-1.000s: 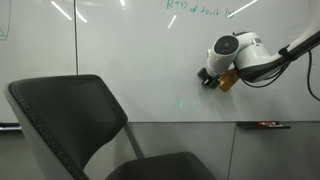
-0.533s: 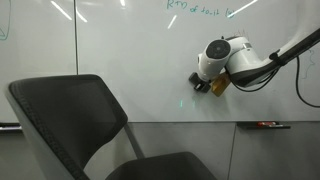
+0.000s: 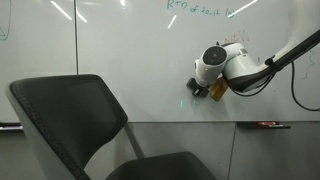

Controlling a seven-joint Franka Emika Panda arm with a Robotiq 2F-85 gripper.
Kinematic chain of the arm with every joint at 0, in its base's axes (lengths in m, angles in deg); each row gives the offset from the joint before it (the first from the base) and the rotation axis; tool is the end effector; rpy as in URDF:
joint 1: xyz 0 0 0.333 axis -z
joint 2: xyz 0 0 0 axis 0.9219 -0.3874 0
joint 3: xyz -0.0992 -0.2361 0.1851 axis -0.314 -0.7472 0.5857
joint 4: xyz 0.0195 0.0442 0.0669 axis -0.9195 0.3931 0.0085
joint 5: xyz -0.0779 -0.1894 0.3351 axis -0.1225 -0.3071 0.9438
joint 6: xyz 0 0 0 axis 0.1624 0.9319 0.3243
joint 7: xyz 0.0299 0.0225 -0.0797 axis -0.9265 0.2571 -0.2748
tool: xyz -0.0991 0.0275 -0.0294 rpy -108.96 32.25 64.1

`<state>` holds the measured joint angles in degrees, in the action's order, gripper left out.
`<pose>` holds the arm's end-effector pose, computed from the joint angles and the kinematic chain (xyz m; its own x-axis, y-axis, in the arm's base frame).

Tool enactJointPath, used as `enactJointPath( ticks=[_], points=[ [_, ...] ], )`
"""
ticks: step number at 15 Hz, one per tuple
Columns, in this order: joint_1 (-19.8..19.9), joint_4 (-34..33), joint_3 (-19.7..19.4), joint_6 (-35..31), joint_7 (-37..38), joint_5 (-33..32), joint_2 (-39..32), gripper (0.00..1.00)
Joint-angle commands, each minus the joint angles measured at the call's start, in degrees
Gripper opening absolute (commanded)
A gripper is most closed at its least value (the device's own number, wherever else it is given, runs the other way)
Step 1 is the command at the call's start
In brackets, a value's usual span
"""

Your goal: Use the eraser from the seat to wipe the whiteboard.

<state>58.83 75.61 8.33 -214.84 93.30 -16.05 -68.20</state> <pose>0.6122 0.1653 0.3930 0.6126 0.6313 0.4757 0.0392 -0.6253 0.7794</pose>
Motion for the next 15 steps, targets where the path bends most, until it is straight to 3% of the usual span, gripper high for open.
enactJointPath(
  ticks=[1, 15],
  points=[
    [1.97, -3.82, -1.60, -0.64, -2.36, -1.28, -1.14, 0.33],
    [4.38, -0.75, -3.45, 2.74, -3.00, 0.01, 2.48, 0.33]
  ],
)
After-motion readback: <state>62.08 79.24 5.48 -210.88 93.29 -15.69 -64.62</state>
